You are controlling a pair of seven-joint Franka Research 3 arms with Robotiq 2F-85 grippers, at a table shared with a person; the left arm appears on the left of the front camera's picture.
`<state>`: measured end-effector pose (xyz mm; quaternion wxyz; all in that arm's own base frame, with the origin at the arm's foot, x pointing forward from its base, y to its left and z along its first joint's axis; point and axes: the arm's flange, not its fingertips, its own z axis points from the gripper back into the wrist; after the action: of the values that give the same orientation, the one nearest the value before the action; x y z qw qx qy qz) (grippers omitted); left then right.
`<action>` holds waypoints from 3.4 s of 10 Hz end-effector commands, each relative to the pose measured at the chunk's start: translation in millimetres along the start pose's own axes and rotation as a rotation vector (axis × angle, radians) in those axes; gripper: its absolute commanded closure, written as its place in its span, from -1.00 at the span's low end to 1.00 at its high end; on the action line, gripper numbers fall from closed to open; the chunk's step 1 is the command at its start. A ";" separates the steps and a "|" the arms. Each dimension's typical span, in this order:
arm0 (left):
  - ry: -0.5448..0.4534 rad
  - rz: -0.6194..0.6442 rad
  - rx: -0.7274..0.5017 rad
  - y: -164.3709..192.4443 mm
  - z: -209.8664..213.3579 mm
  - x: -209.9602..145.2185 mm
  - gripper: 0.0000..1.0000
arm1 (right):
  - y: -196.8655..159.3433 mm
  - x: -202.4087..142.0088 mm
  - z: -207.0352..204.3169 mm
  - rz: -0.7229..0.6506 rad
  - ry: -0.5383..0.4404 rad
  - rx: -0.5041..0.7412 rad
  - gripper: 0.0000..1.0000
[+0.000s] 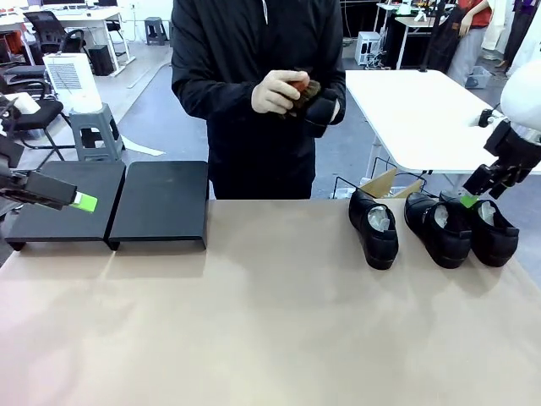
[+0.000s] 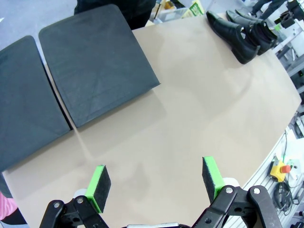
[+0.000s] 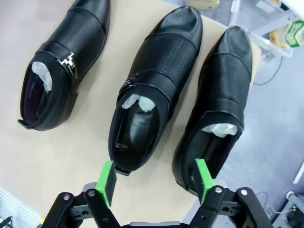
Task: Organize the shoes by placing them on the stand.
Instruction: Pick up one Shoe and place it in the middle of the table.
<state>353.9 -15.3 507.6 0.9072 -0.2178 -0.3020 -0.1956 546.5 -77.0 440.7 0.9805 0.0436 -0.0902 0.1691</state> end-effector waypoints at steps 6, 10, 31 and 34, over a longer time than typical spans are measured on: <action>-0.002 -0.011 -0.013 1.1 0.7 0.1 -1.00 | 8.9 19.8 -27.1 -0.125 0.105 -0.072 -0.26; -0.002 -0.011 -0.013 1.1 0.7 0.1 -1.00 | 5.6 24.5 -48.1 -0.161 0.081 -0.072 -0.26; -0.002 -0.011 -0.013 1.1 0.7 0.1 -1.00 | 3.2 21.9 -95.5 -0.269 0.173 0.019 1.00; -0.002 -0.011 -0.013 1.1 0.7 0.1 -1.00 | 3.2 13.3 -92.5 -0.220 0.184 0.070 1.00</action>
<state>353.9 -15.3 507.6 0.9072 -0.2178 -0.3020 -0.1956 576.2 -59.5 355.4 0.9980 0.0412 -0.0082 0.0476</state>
